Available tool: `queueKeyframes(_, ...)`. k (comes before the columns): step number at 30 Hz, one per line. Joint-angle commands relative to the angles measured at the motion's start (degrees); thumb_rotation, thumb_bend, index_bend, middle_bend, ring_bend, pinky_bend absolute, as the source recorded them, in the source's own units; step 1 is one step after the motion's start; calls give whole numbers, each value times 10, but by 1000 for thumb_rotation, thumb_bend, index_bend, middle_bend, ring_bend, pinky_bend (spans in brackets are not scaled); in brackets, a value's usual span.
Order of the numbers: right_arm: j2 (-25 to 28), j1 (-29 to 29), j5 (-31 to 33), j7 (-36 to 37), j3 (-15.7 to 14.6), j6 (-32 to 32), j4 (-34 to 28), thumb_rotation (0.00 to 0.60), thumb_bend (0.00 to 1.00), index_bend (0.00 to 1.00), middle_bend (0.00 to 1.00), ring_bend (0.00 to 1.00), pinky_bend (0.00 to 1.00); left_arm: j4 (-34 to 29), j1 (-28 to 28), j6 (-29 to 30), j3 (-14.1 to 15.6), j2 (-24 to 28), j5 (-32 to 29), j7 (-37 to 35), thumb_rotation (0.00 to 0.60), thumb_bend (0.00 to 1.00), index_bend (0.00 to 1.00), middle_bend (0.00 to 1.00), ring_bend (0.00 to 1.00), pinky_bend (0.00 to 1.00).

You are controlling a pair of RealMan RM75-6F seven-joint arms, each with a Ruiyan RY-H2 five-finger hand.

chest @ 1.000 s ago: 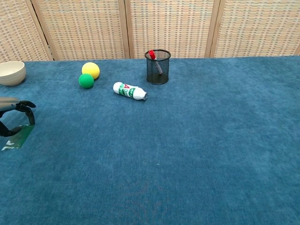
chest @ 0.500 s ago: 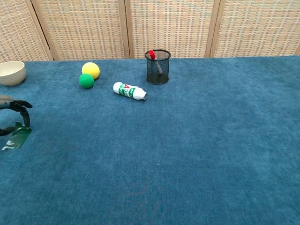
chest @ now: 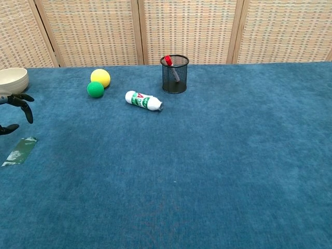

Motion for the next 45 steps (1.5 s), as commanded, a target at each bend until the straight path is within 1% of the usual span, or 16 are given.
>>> queueKeyframes(1,0,0,0,0,0,0,0,600,53,54,0,0,0,26,2,16,-1,-24,0,12,600,467,347,0,0,0)
queueKeyframes(8,0,0,0,1,0,-1,0,600,53,54,0,0,0,77,9,37,-4,-75,10,16,600,305,349,0,0,0)
queueKeyframes(10,0,0,0,1,0,-1,0,600,53,54,0,0,0,88,10,36,-5,-86,10,17,600,288,348,0,0,0)
queueKeyframes(17,0,0,1,3,0,-2,1,600,53,54,0,0,0,107,10,37,-9,-104,15,22,600,329,365,0,0,0)
queueKeyframes(21,0,1,2,4,0,-3,2,600,56,54,0,0,0,113,10,35,-15,-112,10,29,600,393,408,0,0,0)
queueKeyframes(23,1,1,2,5,0,-3,2,600,55,54,0,0,0,116,10,35,-17,-114,8,32,600,405,425,0,0,0)
queueKeyframes(32,1,1,2,7,0,-2,3,600,55,54,0,0,0,127,10,29,-22,-125,-4,49,600,392,447,0,0,0)
queueKeyframes(42,1,1,3,9,0,-5,4,600,53,54,0,0,0,145,10,19,-28,-138,-4,47,600,384,455,0,0,0)
queueKeyframes(45,1,1,3,10,0,-5,4,600,55,54,0,0,0,149,10,18,-29,-141,-5,49,600,384,478,0,0,0)
